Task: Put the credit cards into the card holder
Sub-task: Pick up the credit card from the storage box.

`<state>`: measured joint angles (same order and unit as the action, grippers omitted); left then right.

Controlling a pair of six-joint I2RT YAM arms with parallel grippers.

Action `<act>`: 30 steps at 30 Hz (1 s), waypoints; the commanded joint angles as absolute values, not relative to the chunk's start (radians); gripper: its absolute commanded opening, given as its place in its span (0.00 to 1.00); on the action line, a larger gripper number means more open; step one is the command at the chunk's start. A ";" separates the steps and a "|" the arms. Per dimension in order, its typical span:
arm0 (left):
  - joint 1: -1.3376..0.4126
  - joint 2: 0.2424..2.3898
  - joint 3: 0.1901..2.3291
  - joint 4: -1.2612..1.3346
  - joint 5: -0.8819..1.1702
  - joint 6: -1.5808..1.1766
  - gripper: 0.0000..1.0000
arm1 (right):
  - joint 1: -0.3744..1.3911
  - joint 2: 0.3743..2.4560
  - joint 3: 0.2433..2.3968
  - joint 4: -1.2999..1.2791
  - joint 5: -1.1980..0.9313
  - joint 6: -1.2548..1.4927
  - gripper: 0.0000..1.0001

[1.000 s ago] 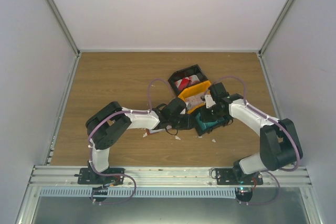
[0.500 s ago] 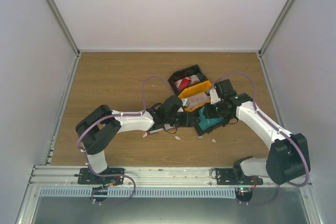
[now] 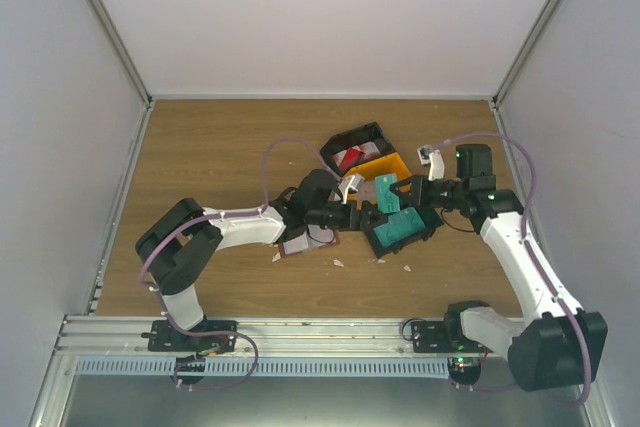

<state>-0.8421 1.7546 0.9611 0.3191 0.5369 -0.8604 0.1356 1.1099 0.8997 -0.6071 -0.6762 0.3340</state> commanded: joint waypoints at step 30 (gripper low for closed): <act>-0.726 1.606 0.932 0.702 0.791 -0.943 0.43 | 0.095 1.025 0.808 -0.394 -1.168 0.431 0.01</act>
<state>-0.7238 1.6054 0.9253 0.5987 0.7284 -0.9264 0.0978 1.0393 0.8143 -0.4324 -1.1336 0.4149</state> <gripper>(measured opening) 0.490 0.013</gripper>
